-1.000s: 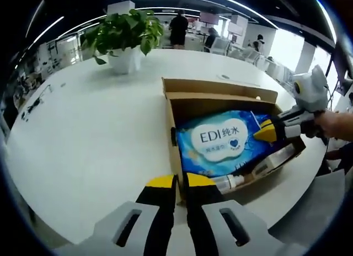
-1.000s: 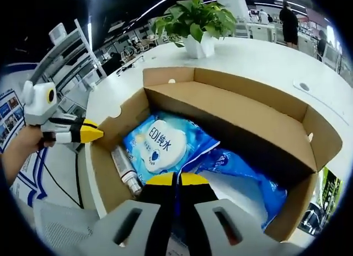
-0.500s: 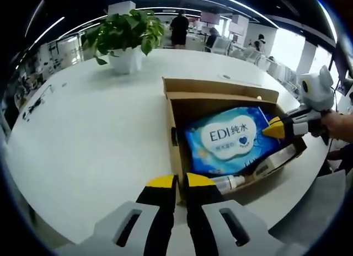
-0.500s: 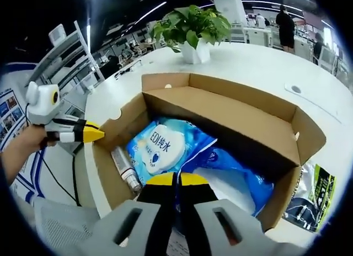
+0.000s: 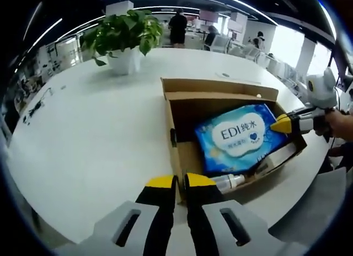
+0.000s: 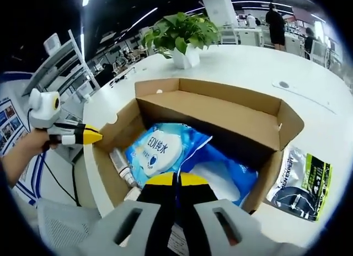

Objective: Operate the shoe box by opening the lid, removing the specified soft item, and placing it in the target area until the item is outside and the box remains undamaged.

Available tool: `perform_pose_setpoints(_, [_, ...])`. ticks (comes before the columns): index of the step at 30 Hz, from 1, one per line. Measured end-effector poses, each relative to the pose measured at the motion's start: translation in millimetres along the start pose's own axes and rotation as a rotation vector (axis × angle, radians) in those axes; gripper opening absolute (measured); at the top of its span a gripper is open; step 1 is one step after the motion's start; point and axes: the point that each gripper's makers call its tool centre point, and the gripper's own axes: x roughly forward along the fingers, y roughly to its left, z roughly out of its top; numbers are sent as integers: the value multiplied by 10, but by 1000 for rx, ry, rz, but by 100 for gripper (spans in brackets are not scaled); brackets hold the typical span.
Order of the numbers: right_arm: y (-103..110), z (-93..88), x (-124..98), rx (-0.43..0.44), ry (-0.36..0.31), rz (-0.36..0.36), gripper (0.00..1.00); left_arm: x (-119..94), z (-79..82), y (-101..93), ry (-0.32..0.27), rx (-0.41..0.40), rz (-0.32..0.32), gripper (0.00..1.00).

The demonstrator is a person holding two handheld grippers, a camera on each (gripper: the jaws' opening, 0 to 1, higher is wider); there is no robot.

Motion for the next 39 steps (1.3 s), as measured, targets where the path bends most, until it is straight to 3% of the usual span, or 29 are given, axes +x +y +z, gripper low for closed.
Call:
perform_pose_setpoints(9, [-105,-37,-90,37,-12,-13,0,-7,190,-154,-36,76,-19,23])
perform_pose_setpoints(11, [-123,-47,-103,43,-15,-16,0,-2,237,-193,-48,80,-34,18])
perform_pose_setpoints(16, [-151,-58,-142,51,-19,-25,0,69,278,-331,-42,108,-70,19])
perform_pose_setpoints(21, [-212,-70,-185,62,-21,-37,0,247,191,-520,15,160,-132,20])
perform_pose_setpoints(27, [-240,-93,-196,45,-20,-51,0,474,125,-672,74,131,-195,21])
perform_pose_setpoints(32, [-248,-113,-201,1,-13,-64,0,617,34,-771,156,109,-242,21])
perform_pose_setpoints(37, [-251,-121,-197,-15,-9,-65,0,712,46,-844,179,19,-282,13])
perform_pose_setpoints(39, [-254,-124,-199,-13,-8,-65,0,727,37,-856,185,27,-289,11])
